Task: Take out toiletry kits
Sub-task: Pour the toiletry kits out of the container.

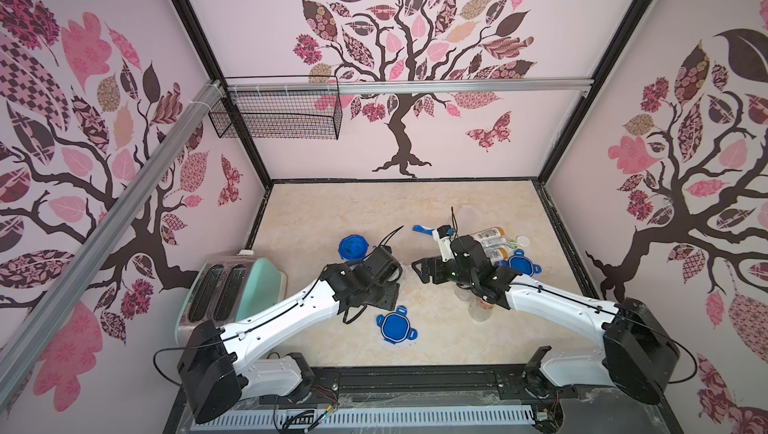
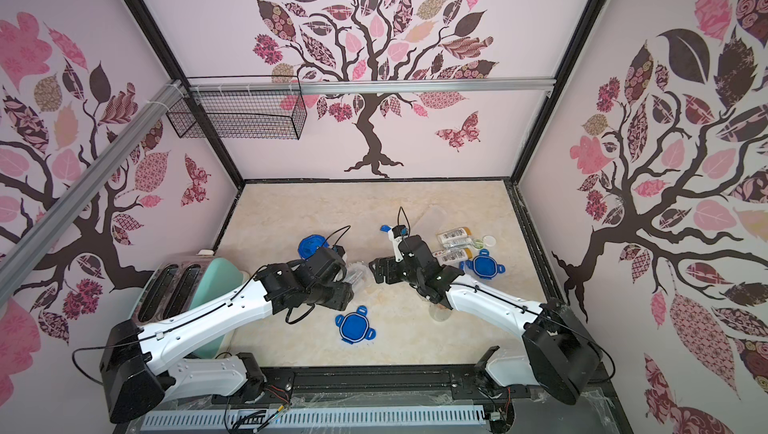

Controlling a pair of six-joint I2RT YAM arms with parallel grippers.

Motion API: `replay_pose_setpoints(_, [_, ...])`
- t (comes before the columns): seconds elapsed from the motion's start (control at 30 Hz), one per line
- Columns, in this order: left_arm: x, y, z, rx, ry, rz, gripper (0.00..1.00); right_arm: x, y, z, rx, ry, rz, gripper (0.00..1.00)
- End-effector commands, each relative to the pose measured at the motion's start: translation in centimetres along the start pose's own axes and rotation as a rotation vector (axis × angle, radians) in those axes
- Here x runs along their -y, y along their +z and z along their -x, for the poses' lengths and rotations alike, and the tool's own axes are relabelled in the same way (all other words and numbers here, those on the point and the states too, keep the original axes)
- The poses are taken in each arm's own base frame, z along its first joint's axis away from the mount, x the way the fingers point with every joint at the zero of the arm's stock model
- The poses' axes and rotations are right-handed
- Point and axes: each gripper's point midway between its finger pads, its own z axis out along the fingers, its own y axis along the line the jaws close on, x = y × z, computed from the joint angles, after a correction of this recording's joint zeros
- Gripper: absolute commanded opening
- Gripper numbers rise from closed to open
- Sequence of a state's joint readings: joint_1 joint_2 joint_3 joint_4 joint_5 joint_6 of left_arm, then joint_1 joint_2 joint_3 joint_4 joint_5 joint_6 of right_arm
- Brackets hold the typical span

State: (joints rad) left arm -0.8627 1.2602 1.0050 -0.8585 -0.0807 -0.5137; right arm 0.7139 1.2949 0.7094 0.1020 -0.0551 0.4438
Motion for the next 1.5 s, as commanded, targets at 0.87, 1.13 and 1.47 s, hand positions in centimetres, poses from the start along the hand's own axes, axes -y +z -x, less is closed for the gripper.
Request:
replay_pose_setpoints(0.87, [-0.1, 1.1, 3.5, -0.168, 0.029, -0.026, 0.18, 1.9, -3.9, 1.6, 0.314, -0.053, -0.014, 0.87])
replay_pose_setpoints(1.13, [0.3, 2.2, 6.3, -0.031, -0.03, -0.034, 0.16, 2.1, -3.6, 1.4, 0.307, -0.054, -0.02, 0.87])
replay_pose_setpoints(1.47, [-0.6, 4.2, 9.6, -0.005, -0.038, 0.054, 0.16, 2.5, -3.0, 0.9, 0.288, -0.053, -0.034, 0.87])
